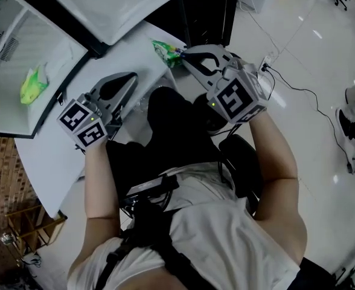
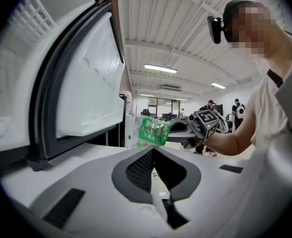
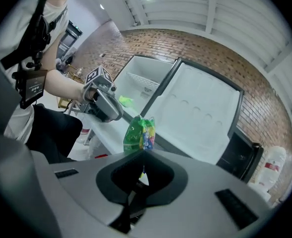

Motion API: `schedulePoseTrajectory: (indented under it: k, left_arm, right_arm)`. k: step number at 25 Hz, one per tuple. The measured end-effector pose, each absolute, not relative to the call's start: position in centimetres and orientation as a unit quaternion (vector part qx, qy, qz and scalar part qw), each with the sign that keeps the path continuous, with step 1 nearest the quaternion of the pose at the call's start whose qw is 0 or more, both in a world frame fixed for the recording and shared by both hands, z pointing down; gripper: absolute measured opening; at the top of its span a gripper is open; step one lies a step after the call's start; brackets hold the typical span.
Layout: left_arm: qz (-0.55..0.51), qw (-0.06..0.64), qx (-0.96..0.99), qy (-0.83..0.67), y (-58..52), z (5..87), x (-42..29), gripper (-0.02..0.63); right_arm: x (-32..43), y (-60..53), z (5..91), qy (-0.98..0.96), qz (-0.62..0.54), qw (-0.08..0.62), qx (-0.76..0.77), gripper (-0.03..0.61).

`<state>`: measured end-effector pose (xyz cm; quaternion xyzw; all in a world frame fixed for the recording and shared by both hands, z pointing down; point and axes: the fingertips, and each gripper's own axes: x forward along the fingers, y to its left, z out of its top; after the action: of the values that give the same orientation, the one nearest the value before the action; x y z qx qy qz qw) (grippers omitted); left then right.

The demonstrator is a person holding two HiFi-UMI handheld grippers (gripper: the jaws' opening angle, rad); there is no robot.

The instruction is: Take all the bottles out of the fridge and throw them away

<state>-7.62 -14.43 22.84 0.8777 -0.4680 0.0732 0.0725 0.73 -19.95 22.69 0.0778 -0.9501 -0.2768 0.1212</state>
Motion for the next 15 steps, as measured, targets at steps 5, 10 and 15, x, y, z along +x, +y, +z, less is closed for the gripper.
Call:
schedulePoseTrajectory:
  k: [5,10,15]
  left_arm:
    - [0.09,0.038,0.903,-0.419,-16.2,22.7,-1.0,0.012]
    - [0.075,-0.008,0.93,-0.361,-15.8,24.2,5.8,0.012]
    - [0.047,0.056,0.923,-0.378,-17.2,27.1,6.0,0.012]
  right_arm:
    - [6.2,-22.0,25.1,-0.946,-0.264,0.153,0.114,0.008]
    - [11.2,-23.6,28.6,-0.944,-0.229,0.19,0.144,0.008]
    - [12.8,-23.8,35.0,-0.949,-0.164,0.237,0.125,0.008]
